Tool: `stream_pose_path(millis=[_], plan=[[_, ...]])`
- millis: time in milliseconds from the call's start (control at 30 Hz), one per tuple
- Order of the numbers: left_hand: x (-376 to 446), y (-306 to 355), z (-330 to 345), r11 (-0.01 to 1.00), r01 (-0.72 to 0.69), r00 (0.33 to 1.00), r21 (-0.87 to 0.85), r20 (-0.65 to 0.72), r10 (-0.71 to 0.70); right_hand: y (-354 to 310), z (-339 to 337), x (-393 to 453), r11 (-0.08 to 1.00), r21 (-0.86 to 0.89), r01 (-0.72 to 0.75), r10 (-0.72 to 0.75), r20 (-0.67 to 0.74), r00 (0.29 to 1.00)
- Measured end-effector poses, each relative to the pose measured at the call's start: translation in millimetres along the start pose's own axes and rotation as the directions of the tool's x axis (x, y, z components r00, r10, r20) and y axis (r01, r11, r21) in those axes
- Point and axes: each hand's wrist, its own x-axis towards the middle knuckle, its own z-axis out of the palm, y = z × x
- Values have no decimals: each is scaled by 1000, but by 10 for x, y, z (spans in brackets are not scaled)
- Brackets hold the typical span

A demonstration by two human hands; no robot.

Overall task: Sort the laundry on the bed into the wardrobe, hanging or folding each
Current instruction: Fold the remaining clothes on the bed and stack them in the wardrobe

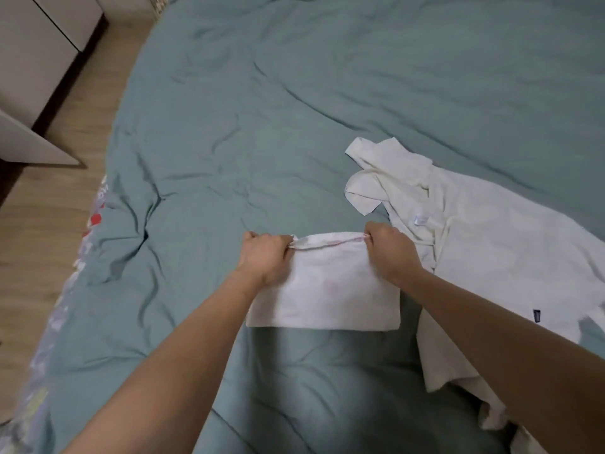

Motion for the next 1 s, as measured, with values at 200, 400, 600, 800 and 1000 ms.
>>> stream_pose_path(millis=[200,400,600,800,1000], plan=[[389,-131,172,930,3,1000,-368,6,-1,144,208,392,979,202,-13,-35,234,972],[552,-214,98,876,40,992,-481,123,22,213,-23,534,976,220,0,-87,387,918],[386,-303,-208,935,-84,988,-345,95,124,141,-399,410,934,327,147,-243,275,930],[-37,-263,-990,947,-209,895,-243,-437,86,-142,-985,119,917,-2,398,-376,-331,866],[-617,-240,-556,956,-293,820,38,-504,271,-109,-618,-408,895,-142,423,-445,-353,823]])
